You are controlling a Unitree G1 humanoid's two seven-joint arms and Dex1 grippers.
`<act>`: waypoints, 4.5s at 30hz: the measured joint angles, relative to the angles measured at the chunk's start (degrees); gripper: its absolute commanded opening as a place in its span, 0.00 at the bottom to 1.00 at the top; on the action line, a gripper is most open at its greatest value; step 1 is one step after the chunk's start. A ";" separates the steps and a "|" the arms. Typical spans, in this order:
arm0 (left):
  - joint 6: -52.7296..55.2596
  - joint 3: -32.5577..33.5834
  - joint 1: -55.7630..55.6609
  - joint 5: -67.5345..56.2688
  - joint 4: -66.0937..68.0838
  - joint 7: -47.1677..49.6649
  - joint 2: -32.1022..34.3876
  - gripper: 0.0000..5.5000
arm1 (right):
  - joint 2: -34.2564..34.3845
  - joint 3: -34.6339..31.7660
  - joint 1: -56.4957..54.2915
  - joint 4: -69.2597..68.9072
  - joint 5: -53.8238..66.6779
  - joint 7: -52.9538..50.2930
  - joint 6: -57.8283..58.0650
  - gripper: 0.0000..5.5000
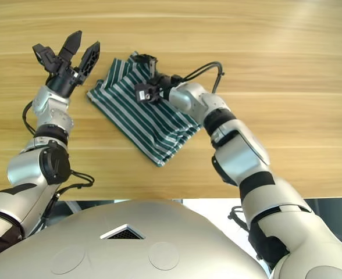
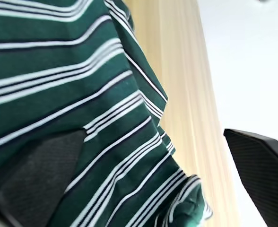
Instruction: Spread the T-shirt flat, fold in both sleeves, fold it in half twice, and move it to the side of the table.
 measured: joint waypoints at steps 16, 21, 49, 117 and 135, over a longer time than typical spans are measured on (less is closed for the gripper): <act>-0.04 -0.06 1.08 -0.04 -0.55 -0.32 -1.26 0.76 | 6.22 -27.96 9.21 6.09 22.82 -15.11 6.30 0.98; -0.03 -0.49 1.77 -0.04 -1.23 -1.00 -1.40 0.76 | 10.55 -27.65 14.59 1.19 23.30 -14.53 1.09 0.98; -5.01 -10.77 13.88 1.12 -21.71 -12.10 -0.57 0.76 | -2.70 -30.09 40.21 -57.85 29.12 7.58 8.06 0.98; -25.58 -51.50 18.32 45.28 -30.35 36.83 22.75 0.76 | -33.32 -18.82 51.41 -57.77 38.05 50.25 -4.46 0.98; -21.53 -49.07 26.28 35.72 -42.27 25.03 33.81 0.76 | -35.68 -18.85 56.52 -62.49 41.51 55.88 -4.28 0.98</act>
